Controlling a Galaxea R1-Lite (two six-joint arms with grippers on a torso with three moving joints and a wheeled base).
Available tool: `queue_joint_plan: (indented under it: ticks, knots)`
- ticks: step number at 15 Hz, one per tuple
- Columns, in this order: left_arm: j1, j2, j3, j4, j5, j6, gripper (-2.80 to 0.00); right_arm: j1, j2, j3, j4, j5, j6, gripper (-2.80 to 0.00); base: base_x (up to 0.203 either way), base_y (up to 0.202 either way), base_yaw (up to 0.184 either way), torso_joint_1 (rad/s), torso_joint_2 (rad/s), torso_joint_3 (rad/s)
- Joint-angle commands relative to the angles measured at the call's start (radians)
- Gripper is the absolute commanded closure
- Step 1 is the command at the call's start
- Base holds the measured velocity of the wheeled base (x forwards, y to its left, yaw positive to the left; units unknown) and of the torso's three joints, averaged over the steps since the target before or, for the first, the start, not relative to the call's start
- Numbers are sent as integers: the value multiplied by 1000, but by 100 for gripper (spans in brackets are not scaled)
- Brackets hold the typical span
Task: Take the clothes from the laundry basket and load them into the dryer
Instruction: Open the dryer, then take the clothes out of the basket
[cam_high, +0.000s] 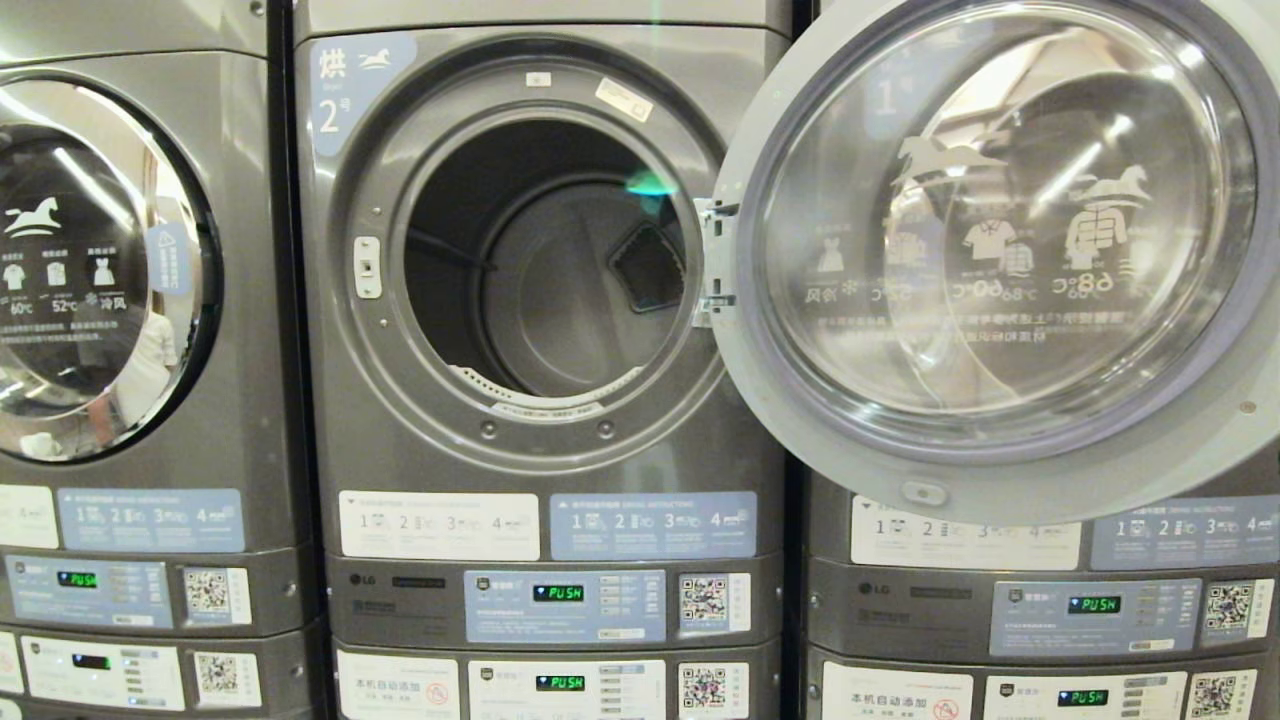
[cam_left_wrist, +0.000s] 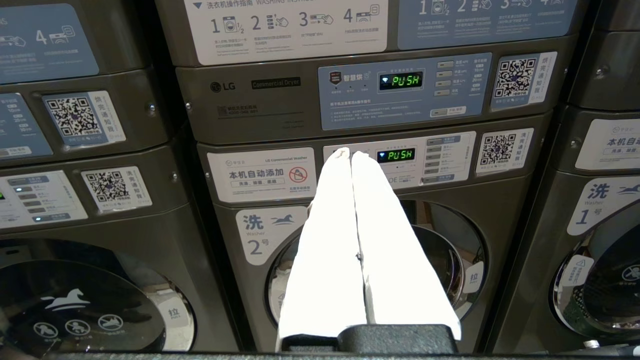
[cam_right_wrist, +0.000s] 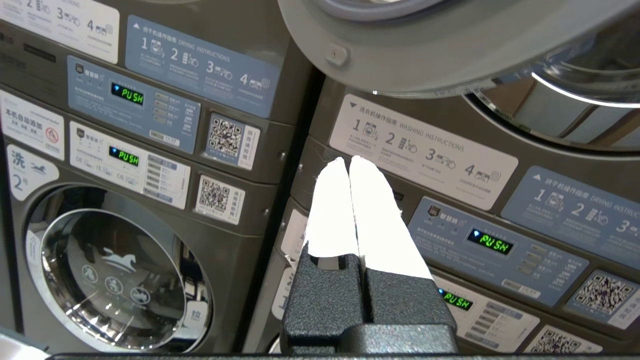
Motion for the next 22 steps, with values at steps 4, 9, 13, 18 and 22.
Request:
queue_joint_plan:
  ticks: [4,9,13,18,22]
  knots:
    - [1,2,2,0,0,-1,0,-1,37,-62,10,-1,-2,0,0,0,0,0,0,0]
    - [0,2,2,0,0,-1,0,-10,434,-281,-102,-173,13,0,0,0,0,0,0,0]
    - [61,49,2,-1,0,-1,0,-8,695,-539,-262,-300,50,0,0,0,0,0,0,0]
    - [93,-208,2,-2,1,-5,0,-8,757,-546,-273,-300,55,0,0,0,0,0,0,0]
    - [107,-282,2,-3,2,-32,0,-11,818,-560,-297,-300,67,0,0,0,0,0,0,0]
